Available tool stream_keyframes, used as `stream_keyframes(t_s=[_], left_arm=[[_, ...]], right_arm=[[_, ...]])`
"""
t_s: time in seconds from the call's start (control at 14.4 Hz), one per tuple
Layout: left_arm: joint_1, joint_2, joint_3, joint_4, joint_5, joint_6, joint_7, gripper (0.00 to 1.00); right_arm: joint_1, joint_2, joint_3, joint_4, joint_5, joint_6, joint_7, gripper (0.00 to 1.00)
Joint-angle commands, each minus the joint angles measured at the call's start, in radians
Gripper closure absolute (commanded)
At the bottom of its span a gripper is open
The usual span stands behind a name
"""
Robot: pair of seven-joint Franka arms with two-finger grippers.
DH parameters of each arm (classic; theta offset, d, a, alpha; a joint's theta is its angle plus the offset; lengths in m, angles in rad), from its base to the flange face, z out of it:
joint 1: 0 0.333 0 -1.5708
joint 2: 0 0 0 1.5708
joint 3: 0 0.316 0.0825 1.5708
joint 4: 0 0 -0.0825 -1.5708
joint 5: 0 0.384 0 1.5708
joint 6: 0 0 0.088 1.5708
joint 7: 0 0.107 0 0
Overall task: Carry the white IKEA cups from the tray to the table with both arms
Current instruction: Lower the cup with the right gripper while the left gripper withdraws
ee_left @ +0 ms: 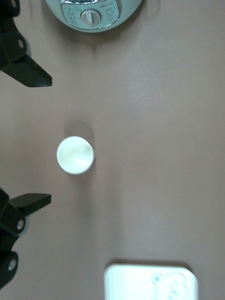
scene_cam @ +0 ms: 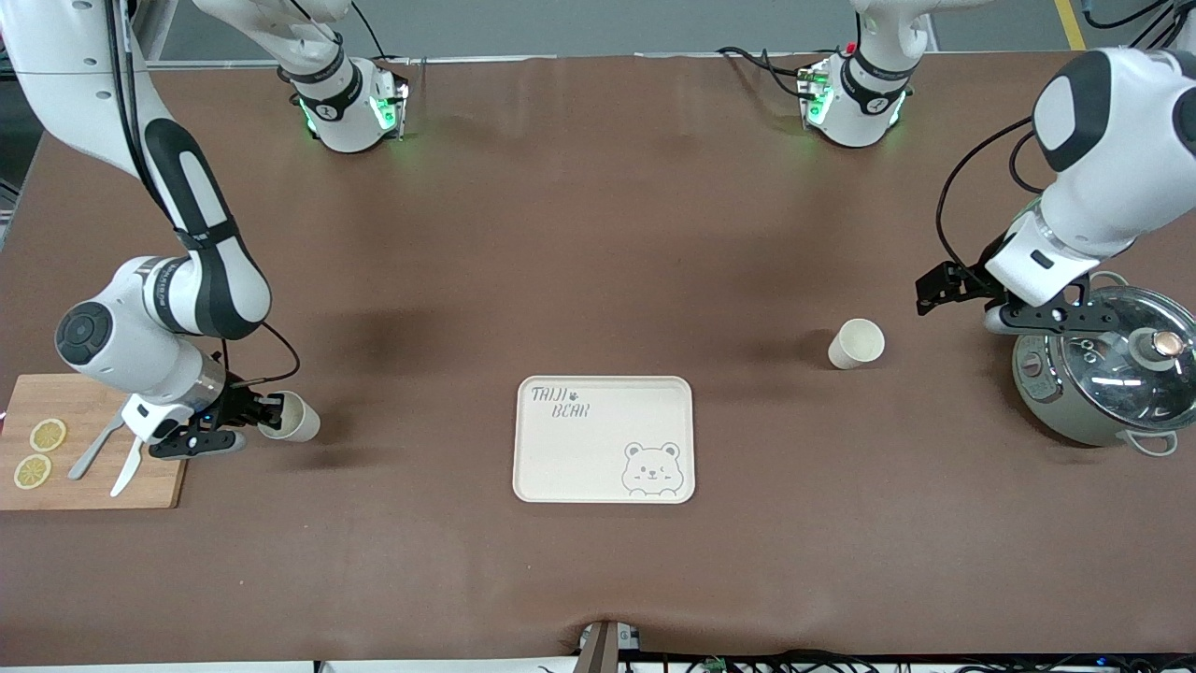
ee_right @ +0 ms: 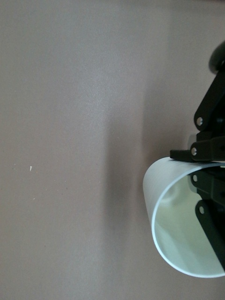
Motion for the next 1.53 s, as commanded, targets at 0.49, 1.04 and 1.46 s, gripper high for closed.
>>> stream_keyframes(t_s=[0.49, 1.04, 1.46], left_arm=[[-0.109, 0.041, 0.087, 0.437, -0.017, -0.419, -0.076, 0.00], [-0.115, -0.014, 0.131, 0.514, -0.005, -0.562, 0.048, 0.00], [-0.109, -0.020, 0.140, 0.513, 0.017, -0.513, 0.096, 0.00]], right_arm=[[-0.010, 0.034, 0.013, -0.022, 0.018, 0.082, -0.010, 1.00], [-0.009, 0.071, 0.014, -0.022, 0.024, 0.135, -0.010, 1.00], [-0.009, 0.071, 0.014, -0.019, 0.024, 0.134, -0.007, 0.00]])
